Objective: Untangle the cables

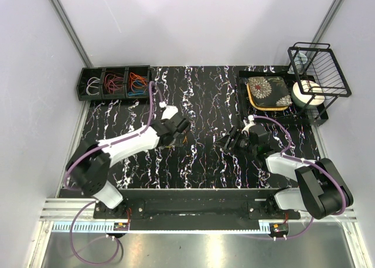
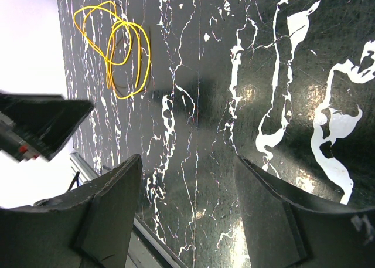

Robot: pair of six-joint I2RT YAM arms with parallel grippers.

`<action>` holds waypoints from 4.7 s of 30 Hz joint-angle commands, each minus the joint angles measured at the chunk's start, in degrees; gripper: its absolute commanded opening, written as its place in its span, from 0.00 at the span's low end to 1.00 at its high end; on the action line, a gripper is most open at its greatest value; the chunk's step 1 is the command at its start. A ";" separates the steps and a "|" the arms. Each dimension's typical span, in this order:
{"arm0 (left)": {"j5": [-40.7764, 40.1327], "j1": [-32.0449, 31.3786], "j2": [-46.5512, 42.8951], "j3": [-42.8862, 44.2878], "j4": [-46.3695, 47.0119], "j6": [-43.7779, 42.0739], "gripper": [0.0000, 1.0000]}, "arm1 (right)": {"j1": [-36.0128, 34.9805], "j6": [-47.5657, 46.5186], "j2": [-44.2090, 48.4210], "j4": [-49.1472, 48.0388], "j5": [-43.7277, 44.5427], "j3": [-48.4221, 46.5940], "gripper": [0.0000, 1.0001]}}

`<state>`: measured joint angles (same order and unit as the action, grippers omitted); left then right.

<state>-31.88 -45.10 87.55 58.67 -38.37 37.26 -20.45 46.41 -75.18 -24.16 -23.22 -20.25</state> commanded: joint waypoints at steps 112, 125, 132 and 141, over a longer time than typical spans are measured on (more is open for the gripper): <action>3.48 42.19 14.84 76.50 5.22 -26.97 0.00 | 0.93 -0.27 0.03 -3.70 -2.27 -1.01 0.71; 3.75 43.17 20.82 73.87 25.14 -27.76 0.00 | 0.76 0.08 -0.85 -2.82 -1.47 -1.63 0.71; 1.83 43.87 31.00 77.11 32.21 -32.50 0.00 | 1.02 0.08 -0.85 -2.91 -1.12 -1.63 0.70; 0.94 47.02 34.18 66.05 34.33 -27.08 0.00 | 1.46 -0.01 -1.37 -3.70 -1.91 -1.63 0.70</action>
<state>-29.61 -0.95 121.69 126.63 -7.03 6.15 -19.42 46.54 -75.99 -26.87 -24.71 -20.03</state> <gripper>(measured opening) 0.008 0.705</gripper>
